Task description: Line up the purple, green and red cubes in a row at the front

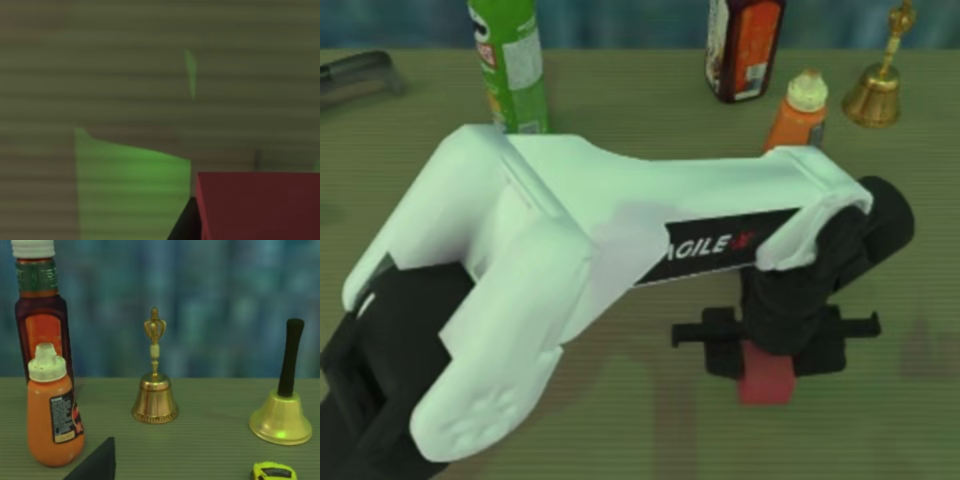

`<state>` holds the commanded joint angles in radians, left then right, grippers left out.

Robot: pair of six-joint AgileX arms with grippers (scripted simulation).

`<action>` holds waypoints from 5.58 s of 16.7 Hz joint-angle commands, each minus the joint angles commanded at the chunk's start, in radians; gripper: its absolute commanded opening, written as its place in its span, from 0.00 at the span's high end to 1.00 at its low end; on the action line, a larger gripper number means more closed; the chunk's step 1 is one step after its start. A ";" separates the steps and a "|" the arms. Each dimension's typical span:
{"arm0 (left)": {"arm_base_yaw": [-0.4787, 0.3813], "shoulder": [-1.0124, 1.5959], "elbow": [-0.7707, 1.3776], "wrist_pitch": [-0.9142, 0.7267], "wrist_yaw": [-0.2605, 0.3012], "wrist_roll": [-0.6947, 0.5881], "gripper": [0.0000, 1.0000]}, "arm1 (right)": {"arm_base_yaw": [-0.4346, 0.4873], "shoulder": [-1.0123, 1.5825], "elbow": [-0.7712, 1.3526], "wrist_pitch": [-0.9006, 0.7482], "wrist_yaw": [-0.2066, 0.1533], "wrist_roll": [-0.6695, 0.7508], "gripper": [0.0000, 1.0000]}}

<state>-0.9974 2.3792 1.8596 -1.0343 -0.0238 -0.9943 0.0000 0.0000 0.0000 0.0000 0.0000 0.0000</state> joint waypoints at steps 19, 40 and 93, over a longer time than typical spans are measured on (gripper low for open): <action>0.000 0.000 0.000 0.000 0.000 0.000 0.00 | 0.000 0.000 0.000 0.000 0.000 0.000 0.00; 0.122 -0.270 -0.017 -0.117 -0.008 0.029 0.00 | 0.048 0.195 0.189 -0.125 0.000 -0.006 0.00; 1.017 -2.379 -1.860 1.034 0.024 0.994 0.00 | 0.433 2.293 1.585 -0.863 0.004 -0.046 0.60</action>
<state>0.0200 0.0000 0.0000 0.0000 0.0000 0.0000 0.4332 2.2934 1.5854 -0.8627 0.0040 -0.0456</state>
